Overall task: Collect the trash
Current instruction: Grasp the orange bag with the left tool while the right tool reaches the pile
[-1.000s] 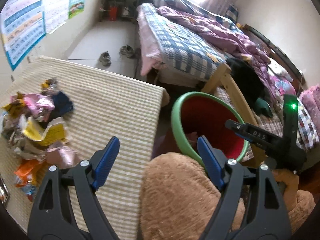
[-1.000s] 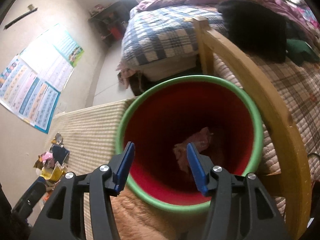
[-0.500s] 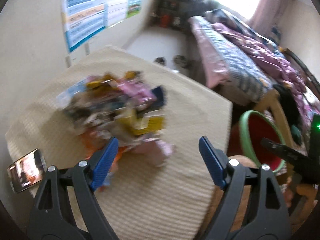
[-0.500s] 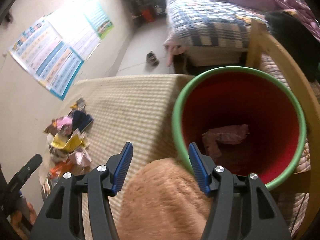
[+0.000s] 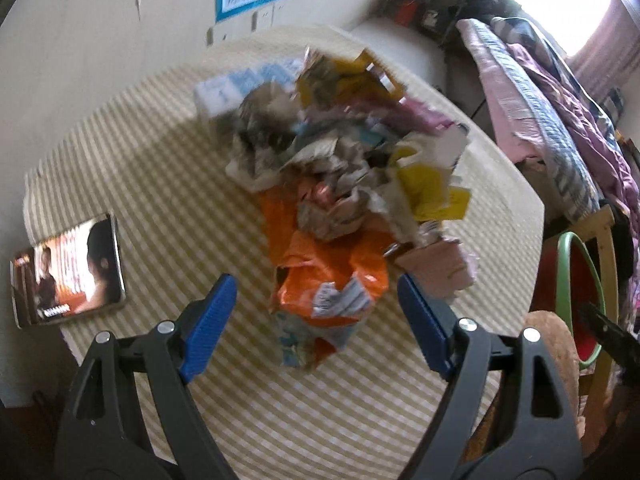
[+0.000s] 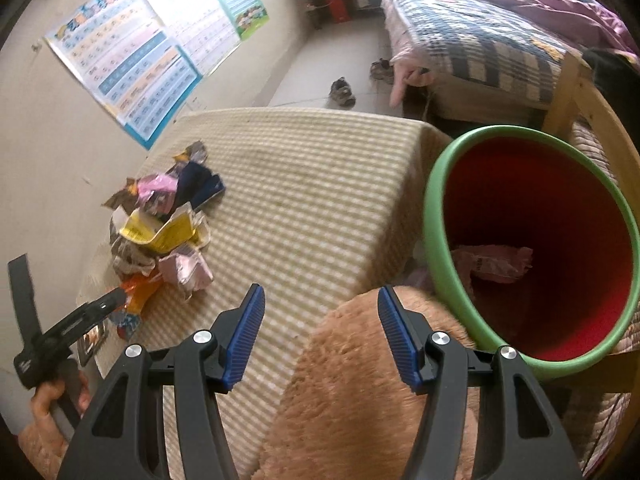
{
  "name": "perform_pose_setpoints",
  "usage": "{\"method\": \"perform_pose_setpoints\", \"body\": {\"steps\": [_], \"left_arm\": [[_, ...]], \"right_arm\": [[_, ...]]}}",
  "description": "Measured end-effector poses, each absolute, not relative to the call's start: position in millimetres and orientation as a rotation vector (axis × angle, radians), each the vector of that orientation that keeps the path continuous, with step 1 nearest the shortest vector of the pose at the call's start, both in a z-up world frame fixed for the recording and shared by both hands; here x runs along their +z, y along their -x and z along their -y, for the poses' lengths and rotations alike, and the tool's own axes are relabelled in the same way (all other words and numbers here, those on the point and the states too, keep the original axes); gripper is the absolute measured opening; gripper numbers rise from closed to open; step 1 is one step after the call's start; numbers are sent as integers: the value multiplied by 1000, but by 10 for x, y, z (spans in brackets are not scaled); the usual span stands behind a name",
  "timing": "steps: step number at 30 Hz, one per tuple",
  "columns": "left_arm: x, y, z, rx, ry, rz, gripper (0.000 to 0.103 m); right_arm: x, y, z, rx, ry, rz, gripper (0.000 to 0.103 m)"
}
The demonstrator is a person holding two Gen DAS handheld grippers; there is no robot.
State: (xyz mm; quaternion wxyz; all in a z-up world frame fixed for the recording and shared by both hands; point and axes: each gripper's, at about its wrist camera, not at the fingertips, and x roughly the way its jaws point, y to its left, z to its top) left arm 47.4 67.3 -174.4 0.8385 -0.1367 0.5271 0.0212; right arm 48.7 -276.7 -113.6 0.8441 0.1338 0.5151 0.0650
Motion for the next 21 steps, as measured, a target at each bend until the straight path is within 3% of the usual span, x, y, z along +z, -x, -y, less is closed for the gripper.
{"method": "perform_pose_setpoints", "body": {"steps": [4, 6, 9, 18, 21], "left_arm": [[-1872, -478, -718, 30, 355, -1147, 80], [-1886, -451, -732, 18, 383, -1146, 59], [-1863, -417, -734, 5, 384, -1133, 50], [-1619, -210, -611, -44, 291, -1109, 46], [-1587, -113, -538, -58, 241, -1109, 46]], "right_arm": [[-1148, -503, 2658, 162, -265, -1096, 57], [-1128, -535, 2582, 188, -259, -1093, 57], [-1070, -612, 2389, 249, -236, -1079, 57], [-939, -1033, 1677, 416, -174, -1063, 58], [-893, -1148, 1409, 464, -127, -1030, 62]]}}
